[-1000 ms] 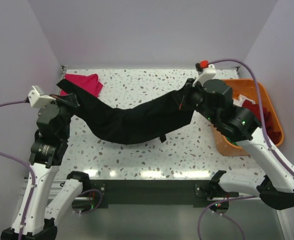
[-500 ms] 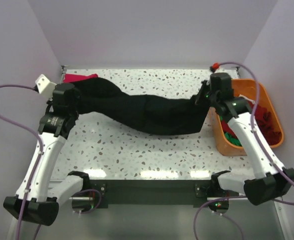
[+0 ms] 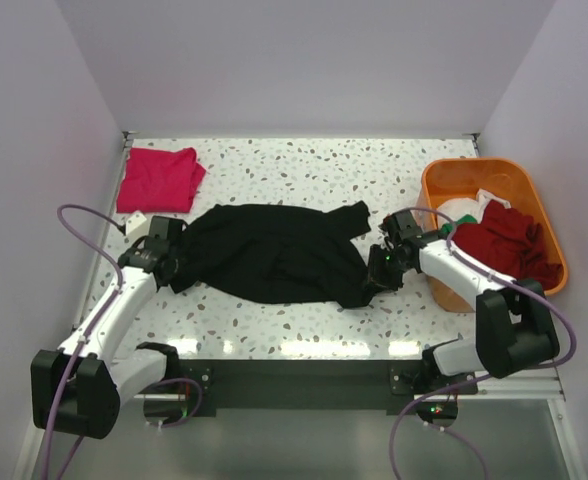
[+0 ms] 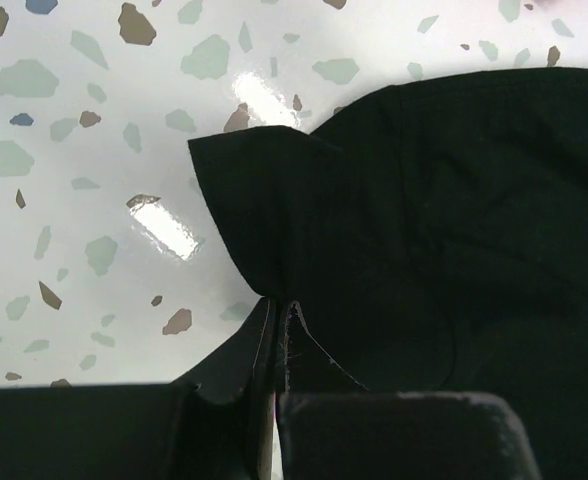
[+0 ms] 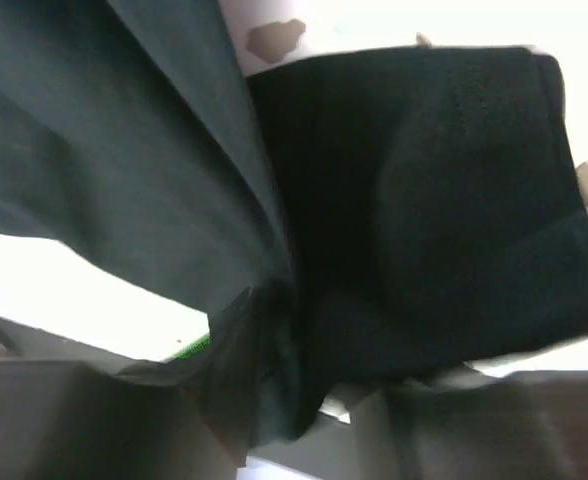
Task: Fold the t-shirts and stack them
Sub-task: Flatten the tshirt out
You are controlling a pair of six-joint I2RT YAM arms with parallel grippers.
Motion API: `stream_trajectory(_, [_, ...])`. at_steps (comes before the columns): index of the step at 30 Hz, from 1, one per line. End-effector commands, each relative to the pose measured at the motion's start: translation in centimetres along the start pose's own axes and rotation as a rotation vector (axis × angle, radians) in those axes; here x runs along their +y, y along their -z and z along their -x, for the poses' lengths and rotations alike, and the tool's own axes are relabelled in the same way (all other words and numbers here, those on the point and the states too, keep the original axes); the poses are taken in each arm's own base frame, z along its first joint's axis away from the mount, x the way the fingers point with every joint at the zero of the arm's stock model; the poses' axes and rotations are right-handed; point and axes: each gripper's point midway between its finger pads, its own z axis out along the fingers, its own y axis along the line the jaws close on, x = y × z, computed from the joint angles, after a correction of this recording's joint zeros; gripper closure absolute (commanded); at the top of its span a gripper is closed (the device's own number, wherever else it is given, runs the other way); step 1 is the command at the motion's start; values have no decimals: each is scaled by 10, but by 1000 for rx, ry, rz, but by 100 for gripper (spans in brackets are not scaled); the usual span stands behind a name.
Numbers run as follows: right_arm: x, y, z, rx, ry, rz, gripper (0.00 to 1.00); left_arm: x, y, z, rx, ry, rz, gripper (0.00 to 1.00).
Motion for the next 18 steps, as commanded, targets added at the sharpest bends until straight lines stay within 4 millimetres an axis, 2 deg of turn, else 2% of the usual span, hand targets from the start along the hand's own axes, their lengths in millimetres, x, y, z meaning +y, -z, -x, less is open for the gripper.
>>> stream_trajectory(1, [-1, 6, 17, -53, 33, -40, 54, -3, 0, 3, -13, 47, -14, 100])
stream_trajectory(2, [-1, 11, 22, -76, 72, -55, 46, -4, 0, 4, -13, 47, -17, 100])
stream_trajectory(3, [5, 24, 36, -131, 111, -89, 38, -5, 0, 6, -18, 50, -18, 100])
stream_trajectory(5, [21, 44, 52, -216, 186, -89, 17, -7, 1, 9, -27, 52, -23, 100])
stream_trajectory(7, [56, 64, 73, -327, 264, -43, 1, -9, 3, 13, -39, 59, -32, 100])
stream_trajectory(8, [68, 67, 79, -350, 306, -22, 1, -10, 4, 15, -44, 62, -37, 100])
stream_trajectory(9, [94, 79, 94, -406, 348, 28, 1, -11, 5, 16, -47, 61, -40, 100])
stream_trajectory(10, [101, 69, 101, -390, 394, 18, 1, -10, 6, 18, -52, 64, -41, 100])
stream_trajectory(11, [112, 68, 108, -396, 438, 25, 1, -10, 6, 19, -57, 62, -40, 100])
stream_trajectory(12, [137, 75, 125, -445, 485, 48, 1, -9, 7, 20, -62, 66, -39, 100])
stream_trajectory(13, [145, 71, 134, -450, 507, 33, 1, -8, 7, 20, -65, 65, -35, 100])
stream_trajectory(14, [164, 62, 152, -447, 575, 6, 1, -7, 8, 22, -68, 67, -31, 100])
stream_trajectory(15, [168, 55, 157, -425, 608, -22, 1, -8, 9, 23, -73, 71, -33, 100])
stream_trajectory(16, [180, 49, 163, -422, 647, -5, 1, -7, 10, 24, -76, 74, -33, 100])
stream_trajectory(17, [195, 27, 174, -400, 721, 10, 1, -8, 10, 23, -76, 73, -37, 100])
stream_trajectory(18, [206, 17, 180, -397, 749, 40, 1, -6, 10, 23, -78, 75, -35, 100])
